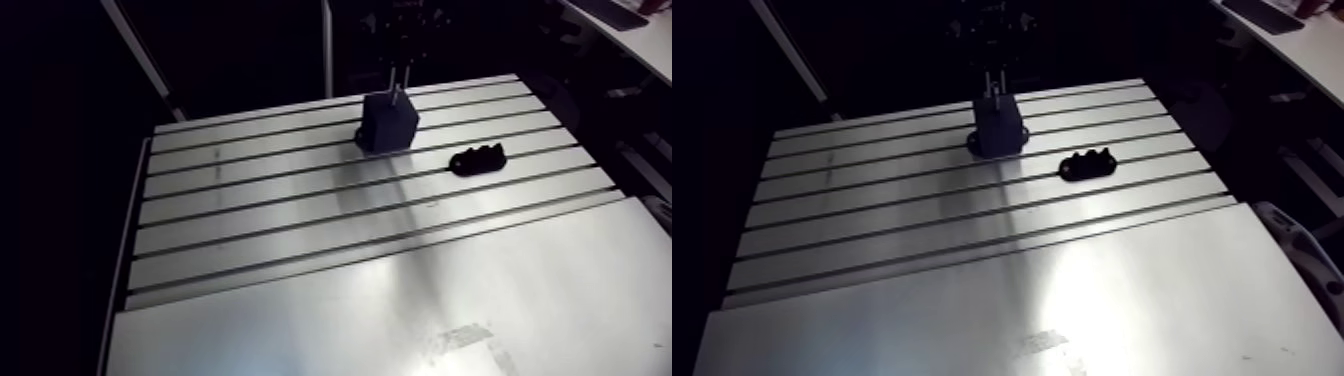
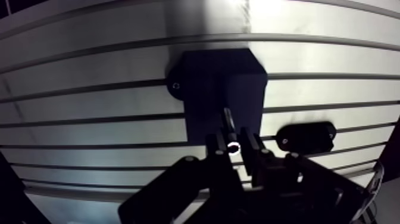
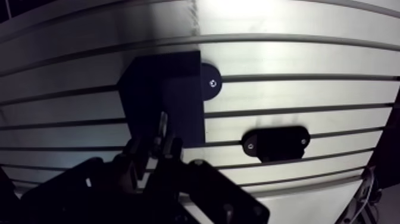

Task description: Pick up the M10 bolt and insert it into the hole until fully seated.

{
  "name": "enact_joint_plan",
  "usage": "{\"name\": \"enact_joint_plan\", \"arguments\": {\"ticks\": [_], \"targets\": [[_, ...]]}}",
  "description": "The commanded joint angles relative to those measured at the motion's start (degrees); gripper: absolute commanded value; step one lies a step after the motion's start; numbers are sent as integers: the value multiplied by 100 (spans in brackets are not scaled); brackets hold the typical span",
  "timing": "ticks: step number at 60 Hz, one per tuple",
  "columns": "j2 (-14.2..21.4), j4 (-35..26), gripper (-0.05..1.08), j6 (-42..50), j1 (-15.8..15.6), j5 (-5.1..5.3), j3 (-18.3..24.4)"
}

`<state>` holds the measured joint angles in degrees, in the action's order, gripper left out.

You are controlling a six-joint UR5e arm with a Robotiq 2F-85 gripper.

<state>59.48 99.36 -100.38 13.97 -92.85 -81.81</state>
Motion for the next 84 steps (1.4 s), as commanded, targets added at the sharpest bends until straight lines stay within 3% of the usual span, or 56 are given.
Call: {"name": "enact_joint_plan", "arguments": {"ticks": [1, 84], "targets": [[15, 0, 107, -4, 1, 8, 21], [-11, 9, 107, 5, 1, -10, -57]]}}
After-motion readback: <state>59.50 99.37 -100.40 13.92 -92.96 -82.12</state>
